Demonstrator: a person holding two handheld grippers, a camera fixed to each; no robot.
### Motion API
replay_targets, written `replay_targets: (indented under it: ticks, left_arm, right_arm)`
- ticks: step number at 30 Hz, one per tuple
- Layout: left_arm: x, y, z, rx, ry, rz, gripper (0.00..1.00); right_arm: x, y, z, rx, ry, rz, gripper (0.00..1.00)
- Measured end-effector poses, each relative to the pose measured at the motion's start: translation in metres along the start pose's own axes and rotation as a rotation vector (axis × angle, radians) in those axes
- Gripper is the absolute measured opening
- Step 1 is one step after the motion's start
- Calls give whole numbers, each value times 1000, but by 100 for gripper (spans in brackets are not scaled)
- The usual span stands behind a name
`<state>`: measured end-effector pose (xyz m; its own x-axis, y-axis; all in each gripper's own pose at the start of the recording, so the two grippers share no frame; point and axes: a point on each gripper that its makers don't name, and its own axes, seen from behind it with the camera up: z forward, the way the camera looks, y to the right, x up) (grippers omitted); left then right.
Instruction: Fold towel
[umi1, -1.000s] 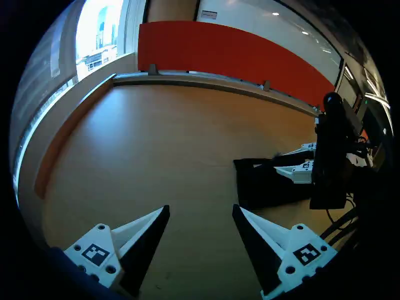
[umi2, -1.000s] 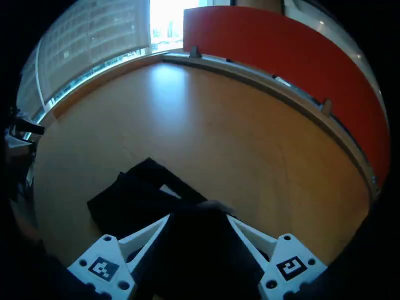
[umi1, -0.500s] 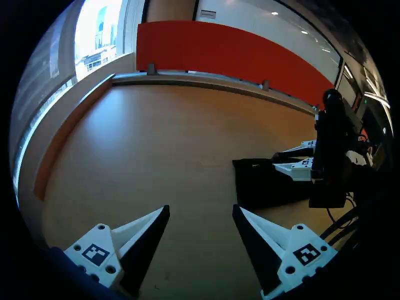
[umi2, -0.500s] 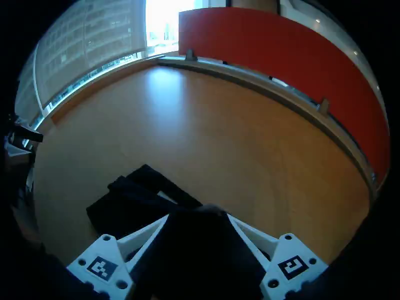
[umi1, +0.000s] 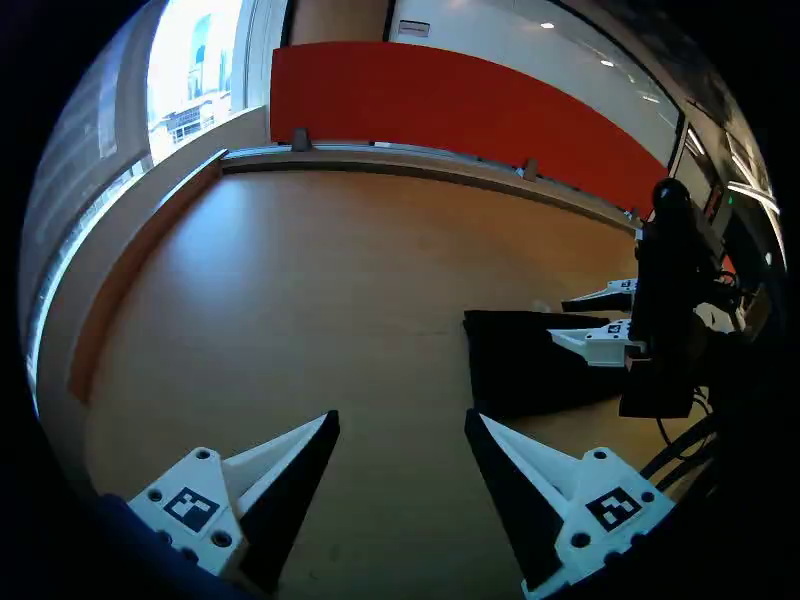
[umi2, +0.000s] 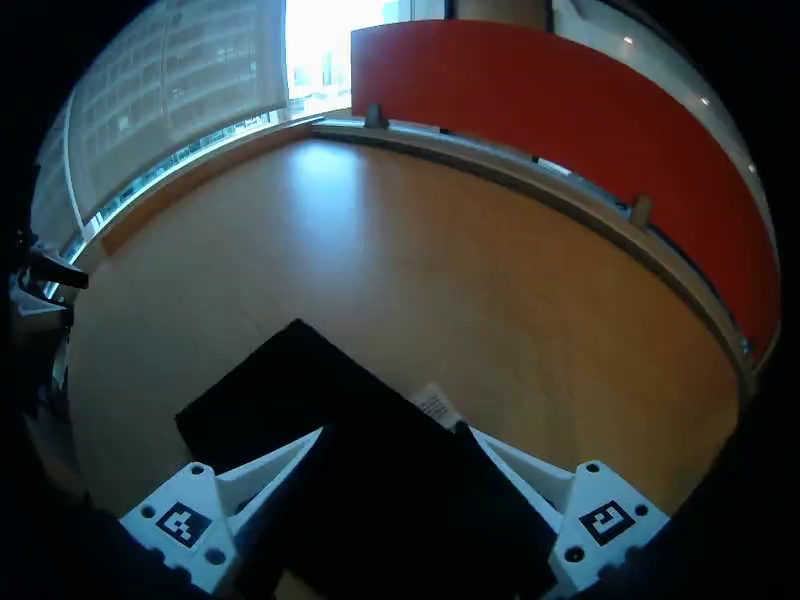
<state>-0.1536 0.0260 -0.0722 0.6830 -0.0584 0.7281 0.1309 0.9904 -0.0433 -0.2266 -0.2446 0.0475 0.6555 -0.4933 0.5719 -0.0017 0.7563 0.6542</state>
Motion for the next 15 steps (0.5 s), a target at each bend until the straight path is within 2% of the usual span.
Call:
replay_targets:
  ticks: [6,15]
  left_arm:
    - [0,1,-2,-3,-1,6,93]
    - [-7,4,-4,-7,-11,12,93]
  right_arm:
    - [-6,2,-8,-4,0,4,96]
    - [-30,5,-31,-14,0,12,96]
